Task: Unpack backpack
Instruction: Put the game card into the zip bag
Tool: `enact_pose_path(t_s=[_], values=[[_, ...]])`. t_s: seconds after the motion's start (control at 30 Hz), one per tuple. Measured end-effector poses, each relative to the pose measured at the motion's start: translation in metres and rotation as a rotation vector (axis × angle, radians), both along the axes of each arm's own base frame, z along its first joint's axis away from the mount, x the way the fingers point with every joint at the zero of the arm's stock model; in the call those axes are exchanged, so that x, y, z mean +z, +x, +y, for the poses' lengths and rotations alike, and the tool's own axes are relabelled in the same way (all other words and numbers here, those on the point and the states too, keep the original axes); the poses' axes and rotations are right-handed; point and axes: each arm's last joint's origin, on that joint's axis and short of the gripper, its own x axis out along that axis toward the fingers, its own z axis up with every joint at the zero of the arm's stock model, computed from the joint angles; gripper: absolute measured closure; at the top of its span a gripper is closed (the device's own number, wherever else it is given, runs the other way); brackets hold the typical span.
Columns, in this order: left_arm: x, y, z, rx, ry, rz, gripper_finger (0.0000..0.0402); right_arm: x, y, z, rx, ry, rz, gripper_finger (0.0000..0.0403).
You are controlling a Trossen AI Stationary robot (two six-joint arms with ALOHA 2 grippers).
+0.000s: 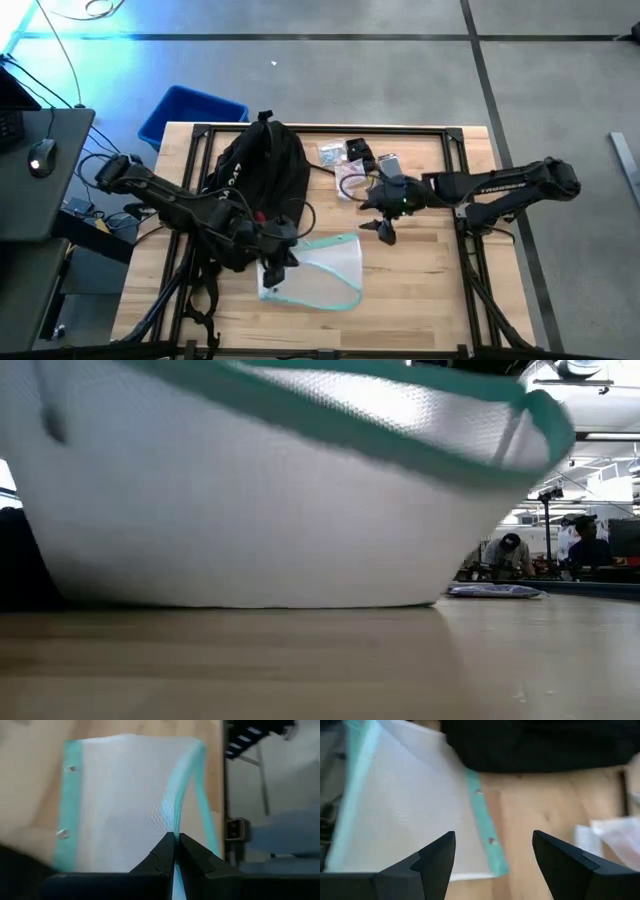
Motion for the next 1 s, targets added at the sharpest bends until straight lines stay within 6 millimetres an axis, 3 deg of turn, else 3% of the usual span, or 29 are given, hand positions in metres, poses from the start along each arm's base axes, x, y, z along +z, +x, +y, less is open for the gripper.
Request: enact_pose_path(t_s=[0.13, 0.3, 0.43, 0.57, 0.7, 0.87, 1.0], values=[[-0.001, 0.002, 0.002, 0.102, 0.021, -0.008, 0.0402, 0.011, -0.010, -0.010, -0.109, -0.023, -0.020, 0.0153], [-0.015, 0.012, 0.006, 0.261, 0.043, 0.013, 0.0402, 0.032, -0.036, -0.036, -0.307, -0.114, -0.014, 0.0153], [-0.031, 0.025, 0.013, 0.328, 0.011, 0.061, 0.0402, 0.033, -0.059, -0.059, -0.472, -0.088, 0.079, 0.0153], [-0.046, 0.037, 0.020, 0.384, -0.028, 0.096, 0.0402, 0.017, -0.078, -0.077, -0.601, -0.017, 0.273, 0.0153], [-0.059, 0.049, 0.024, 0.416, -0.044, 0.097, 0.0402, -0.014, -0.087, -0.088, -0.648, 0.113, 0.358, 0.0153], [-0.071, 0.066, 0.028, 0.419, -0.093, 0.059, 0.0402, -0.056, -0.088, -0.105, -0.773, 0.183, 0.267, 0.0153], [-0.076, 0.078, 0.028, 0.404, -0.154, -0.005, 0.0402, -0.067, -0.080, -0.116, -0.729, 0.181, 0.051, 0.0153]])
